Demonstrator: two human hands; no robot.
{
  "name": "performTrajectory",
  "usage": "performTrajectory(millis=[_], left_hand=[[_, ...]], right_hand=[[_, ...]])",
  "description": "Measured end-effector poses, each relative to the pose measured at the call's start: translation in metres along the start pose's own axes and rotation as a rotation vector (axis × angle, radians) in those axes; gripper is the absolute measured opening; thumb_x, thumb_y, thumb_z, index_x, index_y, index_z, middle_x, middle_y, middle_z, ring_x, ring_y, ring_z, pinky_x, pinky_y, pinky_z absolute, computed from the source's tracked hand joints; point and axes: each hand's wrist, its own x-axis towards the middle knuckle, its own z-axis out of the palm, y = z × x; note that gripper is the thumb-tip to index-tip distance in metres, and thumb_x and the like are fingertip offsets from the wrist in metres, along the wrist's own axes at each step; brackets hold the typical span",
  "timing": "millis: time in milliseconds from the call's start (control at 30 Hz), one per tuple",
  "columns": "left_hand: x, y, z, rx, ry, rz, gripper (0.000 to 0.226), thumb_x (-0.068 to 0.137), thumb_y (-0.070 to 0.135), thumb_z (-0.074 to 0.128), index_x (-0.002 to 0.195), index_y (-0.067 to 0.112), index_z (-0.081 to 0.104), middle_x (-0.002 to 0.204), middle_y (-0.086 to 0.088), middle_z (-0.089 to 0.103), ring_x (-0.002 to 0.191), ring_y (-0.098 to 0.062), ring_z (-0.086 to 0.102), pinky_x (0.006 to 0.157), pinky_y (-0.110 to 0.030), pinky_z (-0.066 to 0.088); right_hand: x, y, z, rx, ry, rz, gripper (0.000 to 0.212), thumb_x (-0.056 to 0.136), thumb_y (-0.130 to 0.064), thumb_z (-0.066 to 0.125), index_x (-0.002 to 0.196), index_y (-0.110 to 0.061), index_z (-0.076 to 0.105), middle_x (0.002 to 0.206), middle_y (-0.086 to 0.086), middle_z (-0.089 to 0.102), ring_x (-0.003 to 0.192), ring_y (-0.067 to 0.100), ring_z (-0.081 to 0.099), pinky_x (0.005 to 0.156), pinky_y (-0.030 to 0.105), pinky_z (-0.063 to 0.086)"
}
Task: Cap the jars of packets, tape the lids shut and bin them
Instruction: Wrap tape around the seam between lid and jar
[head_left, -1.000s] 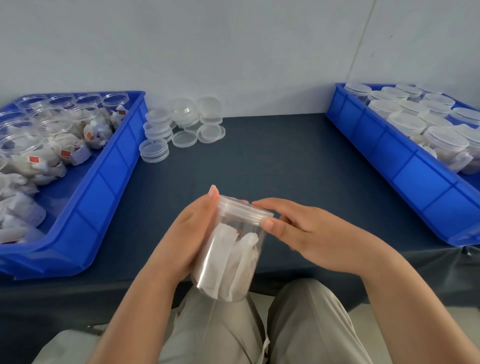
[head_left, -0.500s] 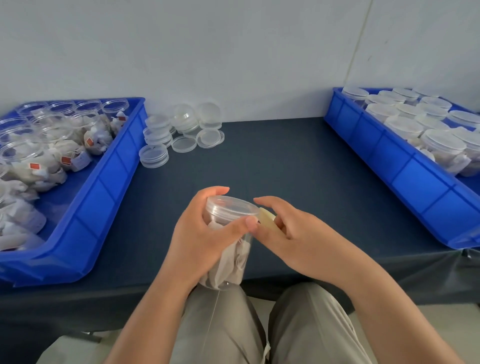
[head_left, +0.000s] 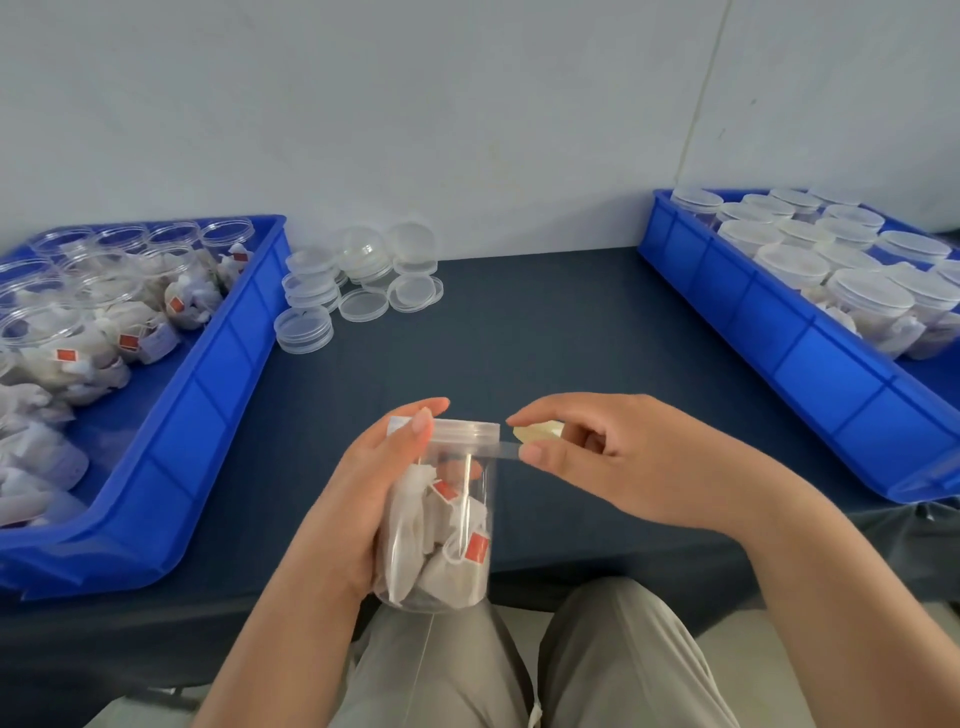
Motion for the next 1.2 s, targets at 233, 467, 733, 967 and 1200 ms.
performTrajectory(millis=[233, 467, 733, 967, 1200], left_hand=[[0.002, -0.003, -0.002, -0.110, -0.199, 0.009, 0.097, 0.061, 0.071, 0.092, 0.135, 0.011, 0.069, 0.127, -0.025, 0.069, 0.104, -0.039, 0.067, 0.087, -0.050, 0.058], [0.004, 0.001, -0.004, 0.180, -0.168, 0.116, 0.083, 0.069, 0.087, 0.073, 0.129, 0.028, 0.075, 0.124, -0.009, 0.076, 0.111, -0.028, 0.074, 0.088, -0.040, 0.063], [0.004, -0.002, 0.013, 0.546, 0.082, 0.288, 0.069, 0.057, 0.075, 0.082, 0.117, 0.049, 0.061, 0.114, 0.023, 0.071, 0.102, -0.003, 0.073, 0.075, -0.024, 0.061], [0.009, -0.003, 0.007, 0.684, 0.265, 0.407, 0.071, 0.054, 0.079, 0.077, 0.113, 0.044, 0.059, 0.111, 0.032, 0.065, 0.103, 0.007, 0.065, 0.068, -0.011, 0.055], [0.011, -0.014, 0.004, 0.724, 0.291, 0.447, 0.077, 0.050, 0.080, 0.081, 0.115, 0.048, 0.056, 0.113, 0.033, 0.063, 0.106, 0.010, 0.062, 0.069, -0.004, 0.051]], right_hand=[[0.013, 0.000, 0.013, 0.136, -0.051, -0.055, 0.051, 0.085, -0.096, 0.038, 0.126, -0.069, 0.052, 0.093, -0.013, 0.066, 0.081, 0.008, 0.064, 0.068, 0.025, 0.052], [0.006, 0.002, 0.015, 0.148, -0.011, -0.095, 0.046, 0.095, -0.086, 0.039, 0.131, -0.062, 0.057, 0.095, -0.025, 0.065, 0.082, 0.001, 0.059, 0.066, 0.016, 0.042], [0.008, -0.002, 0.029, 0.038, 0.082, -0.038, 0.053, 0.094, -0.085, 0.038, 0.130, -0.052, 0.058, 0.107, -0.026, 0.068, 0.097, -0.002, 0.062, 0.079, 0.024, 0.048], [0.002, 0.007, 0.035, 0.050, 0.021, -0.024, 0.034, 0.098, -0.077, 0.037, 0.124, -0.057, 0.046, 0.091, -0.011, 0.066, 0.085, 0.006, 0.062, 0.068, 0.025, 0.049], [-0.001, 0.009, 0.045, 0.009, 0.120, -0.107, 0.022, 0.110, -0.051, 0.044, 0.108, -0.041, 0.064, 0.090, -0.014, 0.058, 0.096, 0.006, 0.055, 0.079, 0.022, 0.045]])
